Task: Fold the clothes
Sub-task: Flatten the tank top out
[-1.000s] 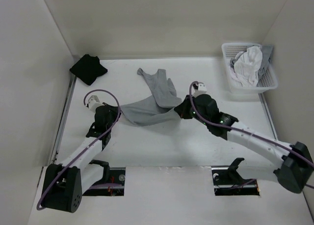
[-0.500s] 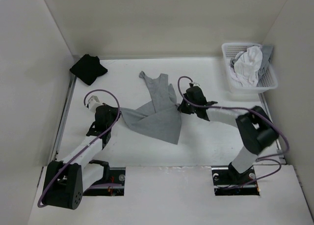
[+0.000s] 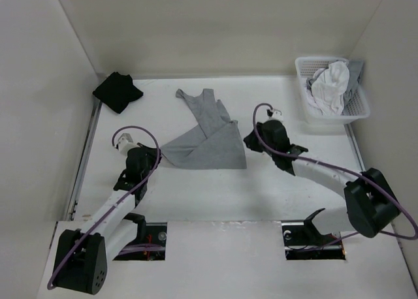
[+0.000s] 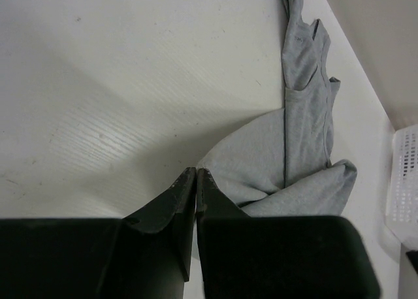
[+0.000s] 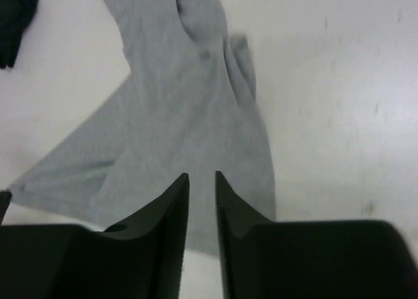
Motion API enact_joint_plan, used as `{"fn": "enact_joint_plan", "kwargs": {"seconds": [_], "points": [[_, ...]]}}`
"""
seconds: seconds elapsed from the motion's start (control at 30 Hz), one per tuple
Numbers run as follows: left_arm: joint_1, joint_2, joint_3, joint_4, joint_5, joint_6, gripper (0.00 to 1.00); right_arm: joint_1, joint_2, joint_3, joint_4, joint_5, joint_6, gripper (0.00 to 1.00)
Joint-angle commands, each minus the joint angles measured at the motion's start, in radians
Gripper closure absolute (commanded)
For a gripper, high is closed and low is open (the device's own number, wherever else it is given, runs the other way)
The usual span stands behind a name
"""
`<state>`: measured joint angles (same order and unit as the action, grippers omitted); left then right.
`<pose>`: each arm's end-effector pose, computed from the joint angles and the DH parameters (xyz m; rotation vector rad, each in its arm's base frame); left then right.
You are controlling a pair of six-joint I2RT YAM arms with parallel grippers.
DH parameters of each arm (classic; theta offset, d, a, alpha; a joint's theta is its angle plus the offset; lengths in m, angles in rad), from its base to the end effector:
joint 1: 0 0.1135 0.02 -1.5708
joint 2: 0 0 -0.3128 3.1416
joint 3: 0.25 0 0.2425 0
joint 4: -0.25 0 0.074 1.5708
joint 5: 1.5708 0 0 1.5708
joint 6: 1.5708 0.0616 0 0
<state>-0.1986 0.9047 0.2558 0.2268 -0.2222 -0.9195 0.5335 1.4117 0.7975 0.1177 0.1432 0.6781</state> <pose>0.1718 -0.0207 0.2103 -0.8454 1.8311 -0.5002 0.2763 0.1530 0.2717 0.2429 2.1025 0.5924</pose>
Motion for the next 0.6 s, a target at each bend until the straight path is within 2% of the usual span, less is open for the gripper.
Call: {"fn": "enact_joint_plan", "kwargs": {"seconds": [0.0, 0.03, 0.1, 0.23, 0.3, 0.43, 0.57], "points": [[-0.02, -0.024, -0.01, 0.02, 0.014, 0.002, 0.98, 0.059, -0.037, -0.145, -0.099, 0.081, 0.08, 0.82], [-0.025, -0.029, -0.009, 0.023, 0.014, 0.002, 0.98, 0.085, -0.043, -0.168, -0.121, 0.094, 0.095, 0.85], [-0.032, -0.035, -0.006, 0.023, 0.014, 0.004, 0.98, 0.127, -0.046, -0.184, -0.145, 0.12, 0.115, 0.84], [-0.048, -0.052, 0.002, 0.025, 0.017, 0.007, 0.98, 0.164, -0.037, -0.182, -0.153, 0.153, 0.138, 0.63], [-0.061, -0.064, 0.0, 0.023, 0.018, 0.008, 0.98, 0.167, -0.014, -0.178, -0.147, 0.153, 0.144, 0.59], [-0.068, -0.09, -0.016, 0.016, 0.018, 0.01, 0.98, 0.182, 0.05, -0.155, -0.153, 0.148, 0.155, 0.6], [-0.064, -0.099, -0.029, 0.017, 0.018, 0.01, 0.97, 0.19, 0.081, -0.142, -0.155, 0.153, 0.164, 0.64]]}}
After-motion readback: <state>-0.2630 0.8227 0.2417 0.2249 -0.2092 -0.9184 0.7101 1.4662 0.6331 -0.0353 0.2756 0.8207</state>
